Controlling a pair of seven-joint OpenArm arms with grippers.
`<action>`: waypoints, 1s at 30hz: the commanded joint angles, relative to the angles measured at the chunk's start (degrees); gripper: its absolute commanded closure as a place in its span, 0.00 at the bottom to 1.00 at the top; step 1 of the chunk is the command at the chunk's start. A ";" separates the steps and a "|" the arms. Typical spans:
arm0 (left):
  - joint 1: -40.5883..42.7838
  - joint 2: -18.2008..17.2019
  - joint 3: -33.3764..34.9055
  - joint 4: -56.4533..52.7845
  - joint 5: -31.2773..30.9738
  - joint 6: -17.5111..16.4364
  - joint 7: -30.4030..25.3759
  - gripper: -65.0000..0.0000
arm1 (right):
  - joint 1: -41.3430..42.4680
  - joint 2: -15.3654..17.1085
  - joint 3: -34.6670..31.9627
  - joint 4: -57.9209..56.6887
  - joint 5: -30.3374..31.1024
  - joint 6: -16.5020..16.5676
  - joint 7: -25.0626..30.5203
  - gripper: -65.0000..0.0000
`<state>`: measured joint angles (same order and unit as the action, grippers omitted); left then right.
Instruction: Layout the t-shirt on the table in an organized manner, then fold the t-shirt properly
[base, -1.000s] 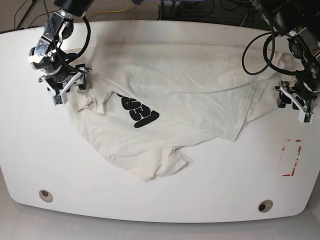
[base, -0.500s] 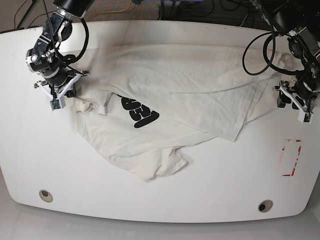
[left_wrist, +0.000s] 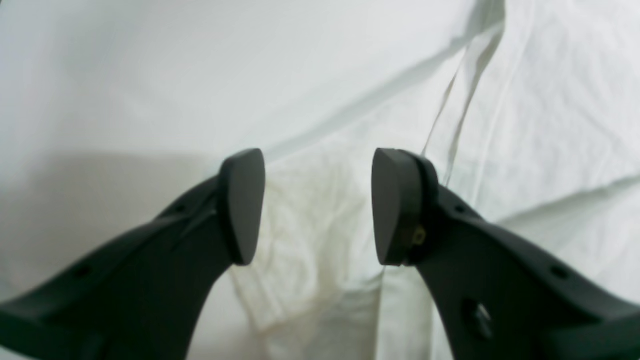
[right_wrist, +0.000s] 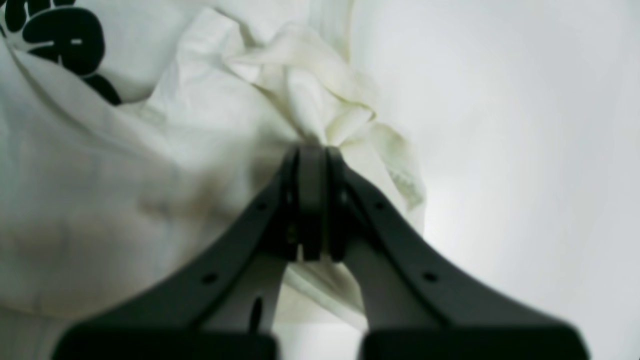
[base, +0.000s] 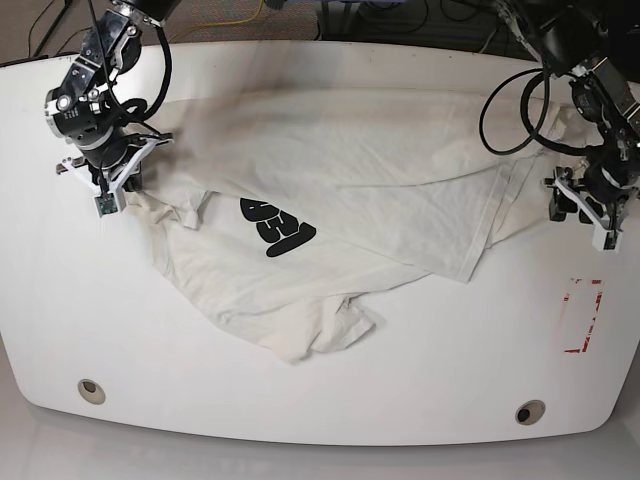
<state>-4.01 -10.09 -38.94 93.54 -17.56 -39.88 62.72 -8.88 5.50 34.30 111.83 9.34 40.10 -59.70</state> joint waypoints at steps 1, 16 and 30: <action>-2.98 0.20 0.74 0.57 -1.30 2.12 -1.49 0.50 | -0.13 0.61 0.20 1.09 0.46 -0.10 0.85 1.00; -16.96 2.83 4.08 -20.09 -1.47 11.00 -5.00 0.50 | -0.30 -1.32 0.11 1.00 0.46 -0.10 0.85 1.00; -23.20 2.92 14.10 -37.84 -1.47 11.09 -14.32 0.50 | -0.30 -1.41 -0.06 1.00 0.46 -0.10 0.85 1.00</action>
<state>-25.12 -6.48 -25.36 56.18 -18.06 -28.53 51.29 -9.63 3.42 34.06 111.77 9.32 40.10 -60.05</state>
